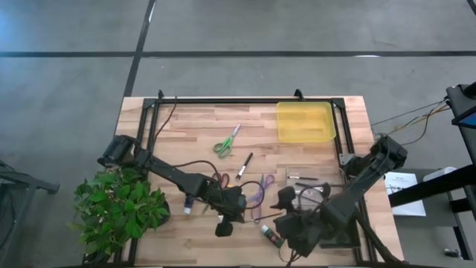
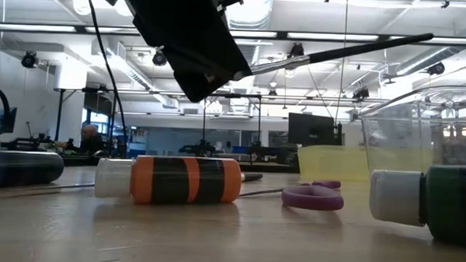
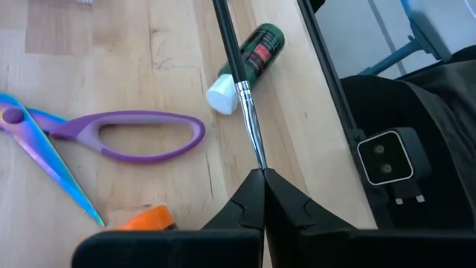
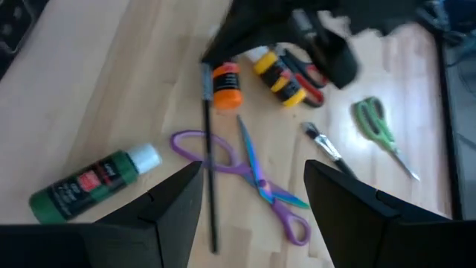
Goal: Pick & Place Paint Supplies
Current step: Put the eyeshadow brush into the transparent bin
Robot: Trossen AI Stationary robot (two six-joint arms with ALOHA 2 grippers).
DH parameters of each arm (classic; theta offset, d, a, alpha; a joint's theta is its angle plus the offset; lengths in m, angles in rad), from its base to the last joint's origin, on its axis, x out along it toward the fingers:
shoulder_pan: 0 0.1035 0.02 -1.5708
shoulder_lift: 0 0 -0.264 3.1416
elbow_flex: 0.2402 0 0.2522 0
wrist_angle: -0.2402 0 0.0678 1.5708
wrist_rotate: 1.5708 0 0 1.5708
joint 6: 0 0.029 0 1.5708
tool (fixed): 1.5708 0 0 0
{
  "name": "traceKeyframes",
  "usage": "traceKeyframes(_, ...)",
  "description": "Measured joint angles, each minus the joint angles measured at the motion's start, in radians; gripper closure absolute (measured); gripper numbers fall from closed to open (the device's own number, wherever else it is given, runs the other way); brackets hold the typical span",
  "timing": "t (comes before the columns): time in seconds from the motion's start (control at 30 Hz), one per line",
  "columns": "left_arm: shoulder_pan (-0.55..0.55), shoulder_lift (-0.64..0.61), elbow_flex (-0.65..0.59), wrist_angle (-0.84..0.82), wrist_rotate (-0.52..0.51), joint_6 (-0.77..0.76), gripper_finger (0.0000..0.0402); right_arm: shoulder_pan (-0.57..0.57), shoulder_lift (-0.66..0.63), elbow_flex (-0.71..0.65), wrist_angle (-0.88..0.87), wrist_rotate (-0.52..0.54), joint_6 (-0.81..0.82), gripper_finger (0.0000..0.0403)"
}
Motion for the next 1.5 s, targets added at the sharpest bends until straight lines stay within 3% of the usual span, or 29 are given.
traceKeyframes(0.23,0.0,-0.013,0.0,0.043,0.0,0.027,0.0401,-0.003,0.112,0.073,-0.053,-0.012,0.0,0.0169)
traceKeyframes(0.53,-0.001,-0.013,0.015,0.057,0.0,0.045,0.0401,-0.007,0.132,0.077,-0.065,-0.013,0.011,0.0181)
traceKeyframes(0.73,-0.002,-0.013,0.015,0.061,0.0,0.045,0.0401,-0.01,0.132,0.077,-0.068,-0.016,0.01,0.0249)
traceKeyframes(0.93,-0.002,-0.013,0.015,0.064,0.0,0.045,0.0401,-0.017,0.132,0.077,-0.068,-0.048,0.003,0.0377)
traceKeyframes(1.17,-0.002,-0.013,0.015,0.094,0.012,0.082,0.0398,-0.016,0.133,0.077,-0.069,-0.058,0.005,0.0389)
traceKeyframes(1.3,-0.001,-0.013,0.015,0.109,0.034,0.195,0.0367,-0.016,0.133,0.077,-0.067,-0.06,0.007,0.039)
traceKeyframes(1.5,-0.006,-0.02,0.015,0.097,0.038,0.319,0.0287,-0.017,0.133,0.08,-0.132,-0.057,0.039,0.039)
